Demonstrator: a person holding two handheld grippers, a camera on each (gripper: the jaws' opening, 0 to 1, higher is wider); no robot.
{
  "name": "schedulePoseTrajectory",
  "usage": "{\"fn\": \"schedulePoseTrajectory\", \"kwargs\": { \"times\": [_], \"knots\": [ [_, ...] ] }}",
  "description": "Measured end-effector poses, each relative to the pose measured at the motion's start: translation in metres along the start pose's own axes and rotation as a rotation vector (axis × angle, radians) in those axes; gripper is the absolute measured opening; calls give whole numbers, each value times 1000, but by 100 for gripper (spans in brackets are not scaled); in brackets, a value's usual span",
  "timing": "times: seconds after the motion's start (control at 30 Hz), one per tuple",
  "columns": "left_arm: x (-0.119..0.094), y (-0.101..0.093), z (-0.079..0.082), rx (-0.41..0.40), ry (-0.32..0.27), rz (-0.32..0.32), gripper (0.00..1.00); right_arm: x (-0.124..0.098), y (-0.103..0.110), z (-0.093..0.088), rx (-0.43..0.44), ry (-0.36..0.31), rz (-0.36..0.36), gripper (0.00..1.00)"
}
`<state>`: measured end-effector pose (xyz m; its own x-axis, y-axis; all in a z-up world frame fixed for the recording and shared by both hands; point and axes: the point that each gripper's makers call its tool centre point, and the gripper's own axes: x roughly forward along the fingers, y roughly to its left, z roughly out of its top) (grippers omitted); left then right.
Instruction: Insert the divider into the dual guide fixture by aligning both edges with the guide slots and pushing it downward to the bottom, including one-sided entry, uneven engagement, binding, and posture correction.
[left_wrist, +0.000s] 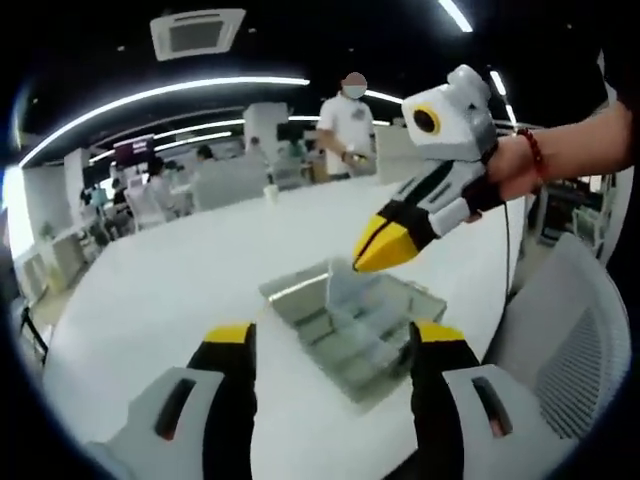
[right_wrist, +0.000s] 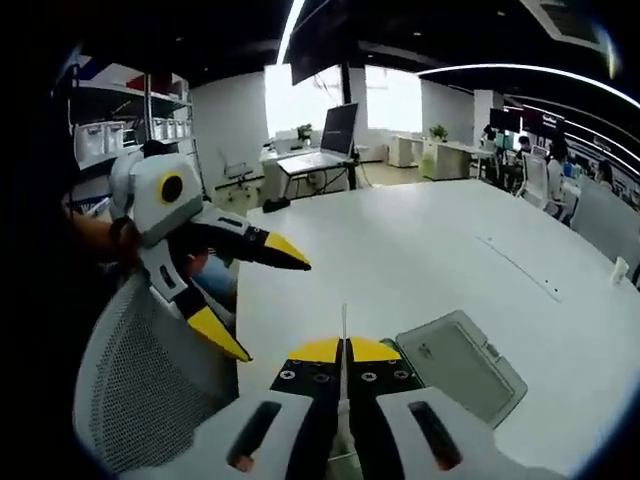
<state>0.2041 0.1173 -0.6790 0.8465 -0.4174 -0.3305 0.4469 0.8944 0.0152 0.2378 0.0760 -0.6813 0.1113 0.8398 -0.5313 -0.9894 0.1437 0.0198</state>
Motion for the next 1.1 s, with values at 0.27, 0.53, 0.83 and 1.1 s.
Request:
{"fn": "schedulePoseTrajectory", "kwargs": {
  "times": [0.27, 0.53, 0.83, 1.1],
  "knots": [
    [0, 2, 1, -9, -9, 19, 79, 7, 0, -2, -30, 13, 22, 0],
    [1, 0, 0, -18, -3, 12, 82, 13, -7, -9, -48, 31, 41, 0],
    [2, -1, -4, -14, 18, 4, 79, 19, -9, -14, -42, 27, 49, 0],
    [1, 2, -6, -13, 21, 16, 79, 24, -10, -21, -18, 31, 63, 0]
  ]
}}
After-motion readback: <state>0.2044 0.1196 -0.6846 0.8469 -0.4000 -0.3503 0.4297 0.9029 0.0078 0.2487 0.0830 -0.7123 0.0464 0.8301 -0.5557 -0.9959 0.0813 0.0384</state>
